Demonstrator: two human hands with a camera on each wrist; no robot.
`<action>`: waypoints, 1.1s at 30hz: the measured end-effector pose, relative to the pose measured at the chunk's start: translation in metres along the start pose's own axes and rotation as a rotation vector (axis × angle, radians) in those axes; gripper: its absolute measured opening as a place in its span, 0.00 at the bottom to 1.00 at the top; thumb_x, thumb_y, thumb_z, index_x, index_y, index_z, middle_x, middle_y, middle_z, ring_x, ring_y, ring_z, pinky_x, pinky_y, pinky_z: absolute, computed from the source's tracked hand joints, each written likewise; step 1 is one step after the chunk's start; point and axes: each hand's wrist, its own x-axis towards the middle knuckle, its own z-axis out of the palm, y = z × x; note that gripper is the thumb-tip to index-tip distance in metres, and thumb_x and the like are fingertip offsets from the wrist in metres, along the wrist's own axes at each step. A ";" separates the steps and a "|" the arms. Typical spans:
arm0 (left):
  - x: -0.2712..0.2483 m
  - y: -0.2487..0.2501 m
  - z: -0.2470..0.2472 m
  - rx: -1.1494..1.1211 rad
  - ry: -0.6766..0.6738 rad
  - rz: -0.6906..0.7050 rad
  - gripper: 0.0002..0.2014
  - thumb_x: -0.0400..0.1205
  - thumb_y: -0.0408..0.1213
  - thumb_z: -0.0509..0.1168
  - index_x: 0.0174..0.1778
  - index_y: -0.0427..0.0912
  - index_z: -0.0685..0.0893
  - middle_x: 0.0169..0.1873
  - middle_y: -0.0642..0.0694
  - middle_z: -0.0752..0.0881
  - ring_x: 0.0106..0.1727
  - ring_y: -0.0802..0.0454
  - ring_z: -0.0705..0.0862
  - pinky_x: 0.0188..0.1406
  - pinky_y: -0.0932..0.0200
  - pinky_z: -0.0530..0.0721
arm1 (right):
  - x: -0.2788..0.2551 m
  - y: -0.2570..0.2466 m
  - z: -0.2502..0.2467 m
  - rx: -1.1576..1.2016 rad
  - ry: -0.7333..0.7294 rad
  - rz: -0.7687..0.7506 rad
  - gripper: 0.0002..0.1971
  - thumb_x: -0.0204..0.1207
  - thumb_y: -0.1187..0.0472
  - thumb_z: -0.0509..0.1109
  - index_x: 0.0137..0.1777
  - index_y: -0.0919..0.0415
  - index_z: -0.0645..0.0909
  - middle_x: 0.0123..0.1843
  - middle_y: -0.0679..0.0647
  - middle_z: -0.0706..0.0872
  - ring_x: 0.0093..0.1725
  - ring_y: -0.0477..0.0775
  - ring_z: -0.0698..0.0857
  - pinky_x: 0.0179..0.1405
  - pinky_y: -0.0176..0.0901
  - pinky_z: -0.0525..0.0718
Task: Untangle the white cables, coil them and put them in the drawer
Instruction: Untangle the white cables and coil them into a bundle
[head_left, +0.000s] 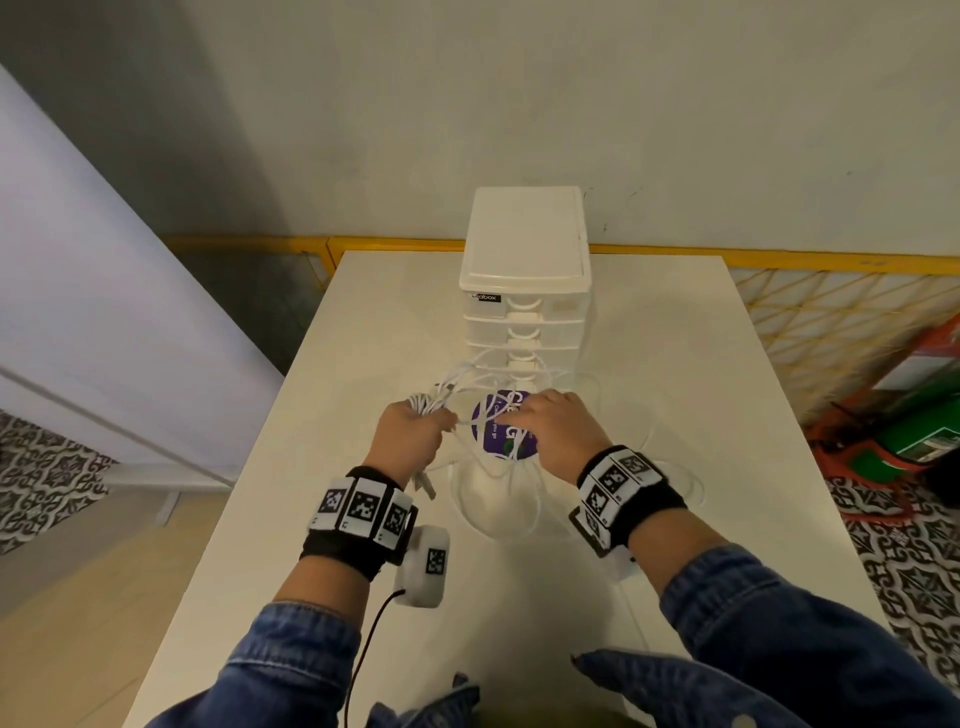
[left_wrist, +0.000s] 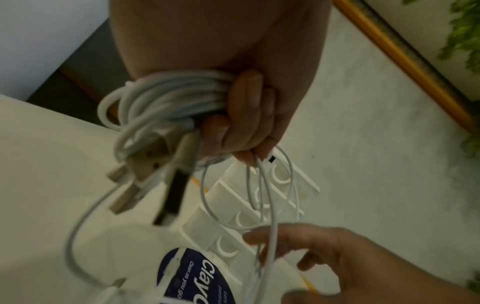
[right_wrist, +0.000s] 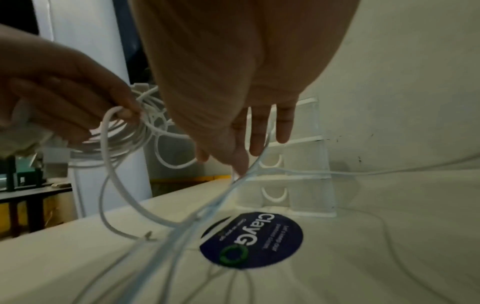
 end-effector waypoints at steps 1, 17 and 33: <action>0.001 -0.001 -0.003 -0.010 0.016 -0.009 0.16 0.74 0.26 0.67 0.22 0.41 0.70 0.11 0.50 0.66 0.12 0.53 0.61 0.17 0.66 0.60 | 0.000 0.000 0.002 -0.065 -0.033 -0.014 0.25 0.77 0.67 0.61 0.70 0.44 0.75 0.65 0.51 0.77 0.68 0.57 0.70 0.67 0.51 0.65; 0.016 -0.025 -0.030 0.159 0.229 -0.046 0.12 0.73 0.29 0.65 0.25 0.39 0.72 0.21 0.42 0.73 0.25 0.45 0.70 0.30 0.53 0.69 | -0.036 0.030 0.009 0.126 0.677 -0.124 0.10 0.71 0.61 0.68 0.46 0.48 0.89 0.38 0.47 0.85 0.43 0.51 0.78 0.48 0.42 0.71; 0.006 -0.048 -0.036 0.627 0.268 -0.048 0.17 0.79 0.37 0.65 0.61 0.31 0.83 0.55 0.30 0.86 0.57 0.33 0.83 0.50 0.52 0.77 | -0.069 0.058 -0.025 0.712 1.103 0.592 0.11 0.77 0.58 0.64 0.58 0.53 0.79 0.40 0.53 0.83 0.33 0.59 0.84 0.38 0.54 0.86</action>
